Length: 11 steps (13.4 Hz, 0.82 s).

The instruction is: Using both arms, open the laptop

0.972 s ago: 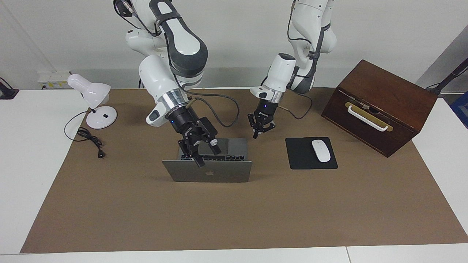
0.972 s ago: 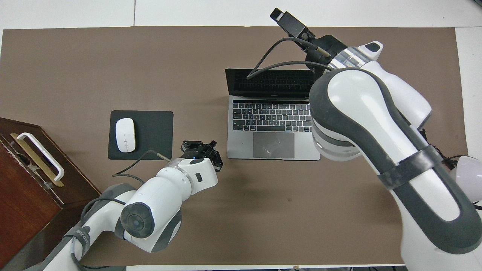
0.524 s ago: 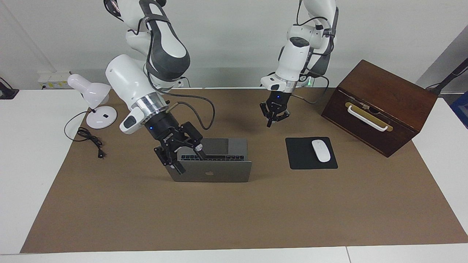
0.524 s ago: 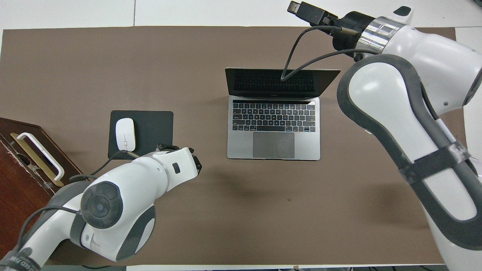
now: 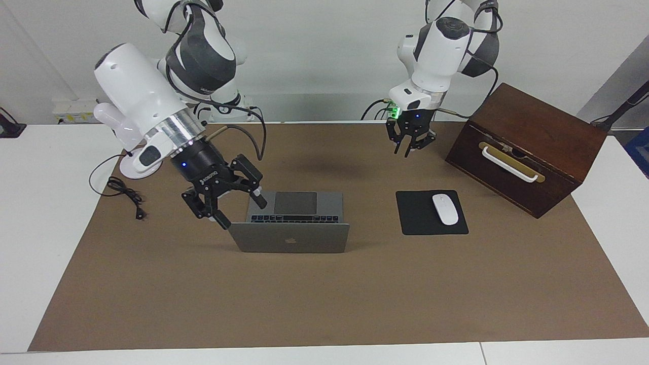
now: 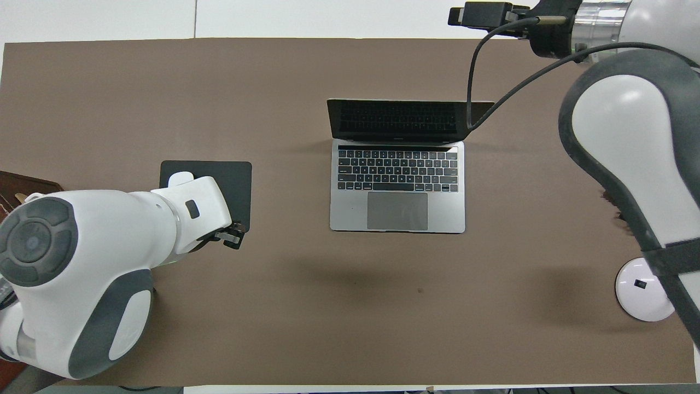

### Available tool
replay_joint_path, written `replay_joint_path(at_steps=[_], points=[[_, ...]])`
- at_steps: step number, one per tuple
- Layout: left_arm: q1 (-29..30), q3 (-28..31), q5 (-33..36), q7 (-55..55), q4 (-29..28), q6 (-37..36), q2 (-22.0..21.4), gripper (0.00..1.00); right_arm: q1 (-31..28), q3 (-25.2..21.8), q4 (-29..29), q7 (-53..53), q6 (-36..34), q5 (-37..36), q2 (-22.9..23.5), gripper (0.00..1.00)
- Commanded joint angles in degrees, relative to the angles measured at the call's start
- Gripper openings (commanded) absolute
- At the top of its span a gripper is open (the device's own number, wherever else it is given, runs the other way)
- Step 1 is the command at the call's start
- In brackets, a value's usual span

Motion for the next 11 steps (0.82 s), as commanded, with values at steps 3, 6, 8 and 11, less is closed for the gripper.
replay_joint_path(at_steps=[3,6,8,11], points=[[8.8,-0.5,-0.1,0.0,3.6,-6.8,-2.7,1.0,-0.3,0.3,2.7,6.7,-15.5,-11.2,-3.4,1.0],[15.9,-0.6,0.0,0.0,8.6,-11.7,-1.8,1.0,-0.1,0.3,2.7,9.8,-25.0,-16.7,-5.7,1.0],[19.7,-0.6,0.4,0.0,12.7,-15.2,0.1,1.0,0.1,0.4,2.6,13.3,-31.4,-19.2,-7.5,1.0],[20.4,-0.5,4.2,0.1,21.8,-22.6,4.5,1.0,0.8,0.8,0.1,16.3,-36.7,-24.7,-10.0,1.0]])
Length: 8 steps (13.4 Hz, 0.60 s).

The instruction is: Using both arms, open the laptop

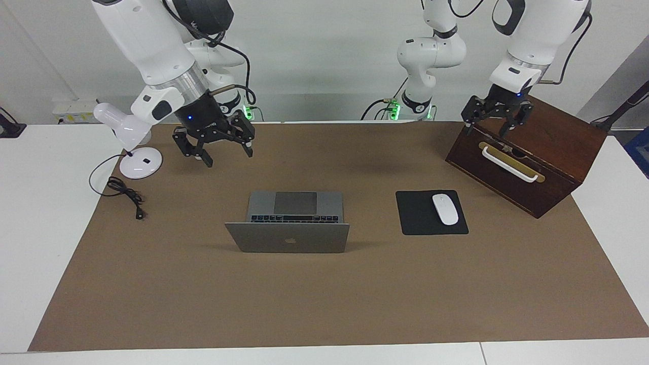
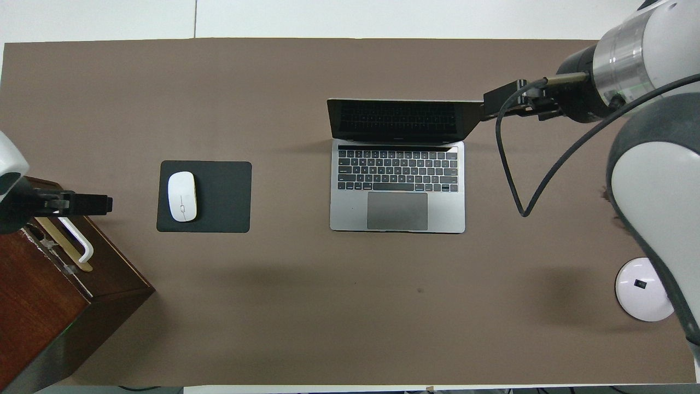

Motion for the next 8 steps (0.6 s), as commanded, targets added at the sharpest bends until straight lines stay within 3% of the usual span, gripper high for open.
replay_joint_path(at_steps=[1,3,6,8], points=[[1.0,-0.7,2.0,-0.1,10.7,-8.1,5.9,1.0,0.1,0.5,-4.6,2.2,-2.7,-3.8,-3.2,1.0],[3.2,-0.8,2.0,0.0,15.2,-11.1,8.0,1.0,0.1,0.4,-7.6,2.9,-3.8,-4.6,-4.9,1.0],[3.5,-0.7,2.0,-0.1,15.2,-10.6,8.3,1.0,-0.2,0.4,-15.8,3.8,-3.3,-6.5,-9.2,1.0],[3.5,-0.7,1.9,-0.1,15.1,-10.3,9.5,1.0,-1.7,0.2,-17.7,2.9,-4.6,-9.2,-10.1,1.0]])
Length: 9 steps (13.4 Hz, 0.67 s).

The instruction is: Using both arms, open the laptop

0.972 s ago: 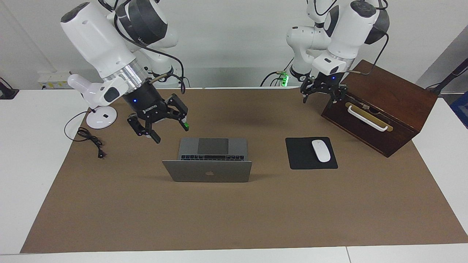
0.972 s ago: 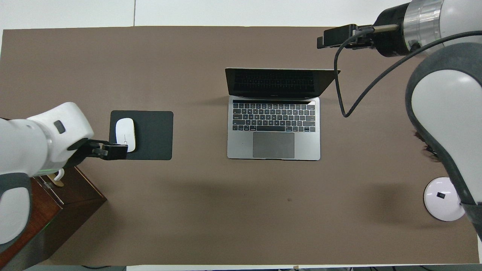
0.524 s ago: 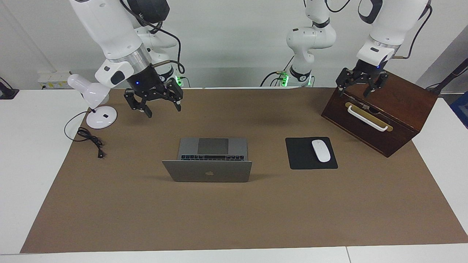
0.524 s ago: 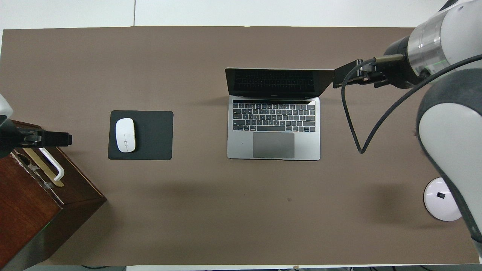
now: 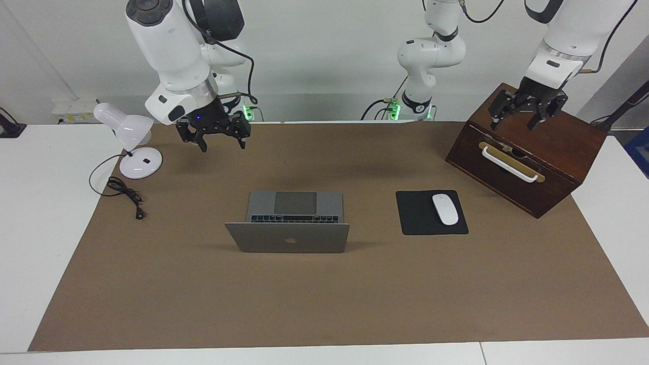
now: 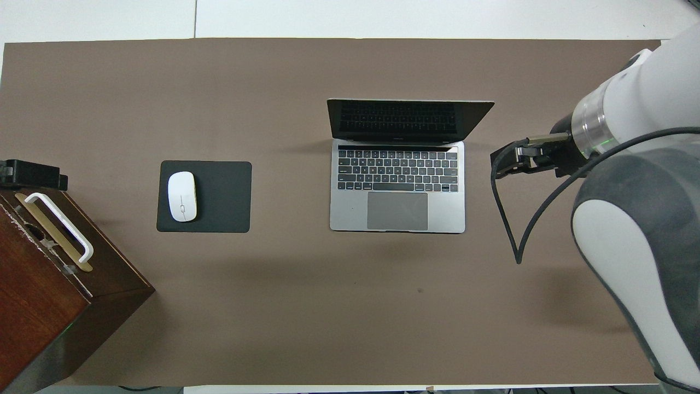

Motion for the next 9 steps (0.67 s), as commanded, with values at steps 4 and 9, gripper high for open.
replay_joint_path(at_steps=[4,9], points=[[0.7,-0.6,0.8,0.0,1.8,-0.3,2.9,1.0,-8.5,0.2,-7.5,-2.7,-2.4,-2.6,-4.8,1.0],[1.8,-0.6,0.5,0.0,2.0,0.0,3.3,1.0,-15.4,0.1,-5.0,-7.3,-1.9,-4.6,-6.9,1.0]])
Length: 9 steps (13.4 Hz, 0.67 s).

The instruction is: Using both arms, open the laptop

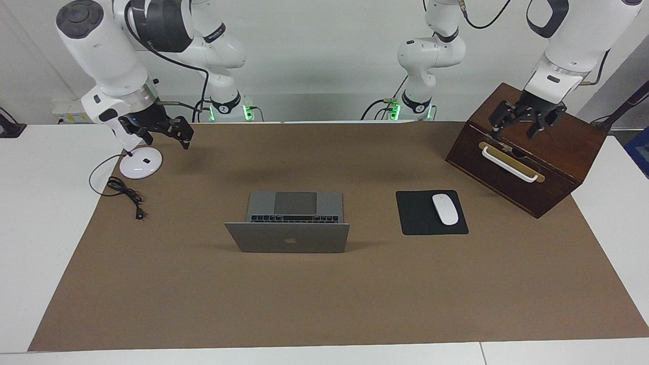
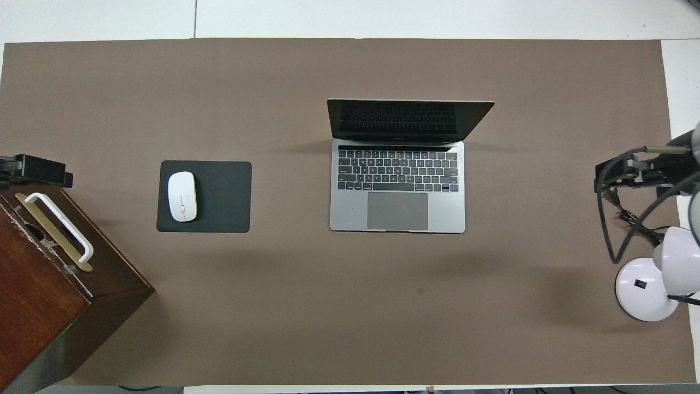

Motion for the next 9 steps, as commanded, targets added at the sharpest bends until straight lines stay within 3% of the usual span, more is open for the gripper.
replay_joint_path(at_steps=[1,4,9], points=[[0.9,-0.6,0.5,0.0,1.8,-0.2,1.2,1.0,-1.9,0.4,0.2,-1.6,0.1,-1.0,-2.1,1.0],[0.8,-0.6,0.6,0.0,1.8,-0.2,1.2,1.0,-2.0,-1.7,0.2,-2.9,0.3,-0.9,-2.5,1.0],[0.9,-0.6,0.8,0.0,1.7,-0.2,1.2,1.0,-1.1,-1.2,0.7,-3.5,2.7,0.0,-2.7,1.0]])
